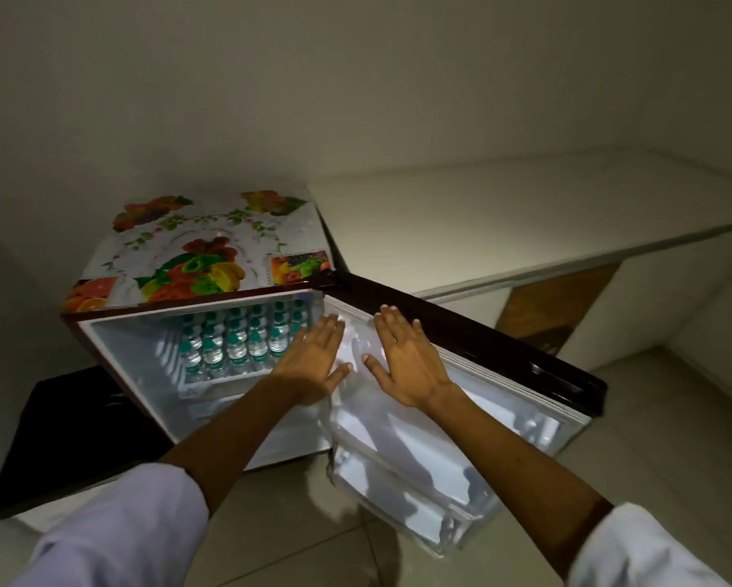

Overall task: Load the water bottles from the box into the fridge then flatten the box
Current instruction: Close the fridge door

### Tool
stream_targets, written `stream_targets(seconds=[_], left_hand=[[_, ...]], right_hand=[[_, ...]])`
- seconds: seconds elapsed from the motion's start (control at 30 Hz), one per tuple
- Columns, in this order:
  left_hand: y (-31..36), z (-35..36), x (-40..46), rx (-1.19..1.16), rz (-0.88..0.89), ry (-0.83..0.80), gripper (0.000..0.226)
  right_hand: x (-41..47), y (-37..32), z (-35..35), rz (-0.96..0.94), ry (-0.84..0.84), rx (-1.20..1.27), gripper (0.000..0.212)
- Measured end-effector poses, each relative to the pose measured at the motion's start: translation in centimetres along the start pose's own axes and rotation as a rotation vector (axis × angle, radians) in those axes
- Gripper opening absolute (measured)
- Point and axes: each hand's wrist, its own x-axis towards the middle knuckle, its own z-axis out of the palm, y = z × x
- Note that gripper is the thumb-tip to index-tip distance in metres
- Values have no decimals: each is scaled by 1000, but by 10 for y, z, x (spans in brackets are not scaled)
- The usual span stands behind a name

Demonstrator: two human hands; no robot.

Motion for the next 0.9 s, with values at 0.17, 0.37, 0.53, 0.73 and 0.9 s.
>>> stream_targets(seconds=[0.17, 0.37, 0.53, 0.73, 0.9], left_hand=[[100, -7, 30, 6, 184, 4, 76], [203, -4, 60, 34, 322, -115, 75], [245, 8, 67, 61, 295, -281, 71], [244, 13, 55, 12, 277, -239, 65], [237, 8, 37, -19, 289, -169, 60]], right_hand=[[-75, 76, -21, 236, 22, -122, 76], [-148, 157, -33, 420, -141, -142, 97], [-175, 168, -26, 337, -205, -153, 127], [-185, 158, -19, 302, -177, -170, 129], [-198, 134, -18, 248, -68, -219, 114]])
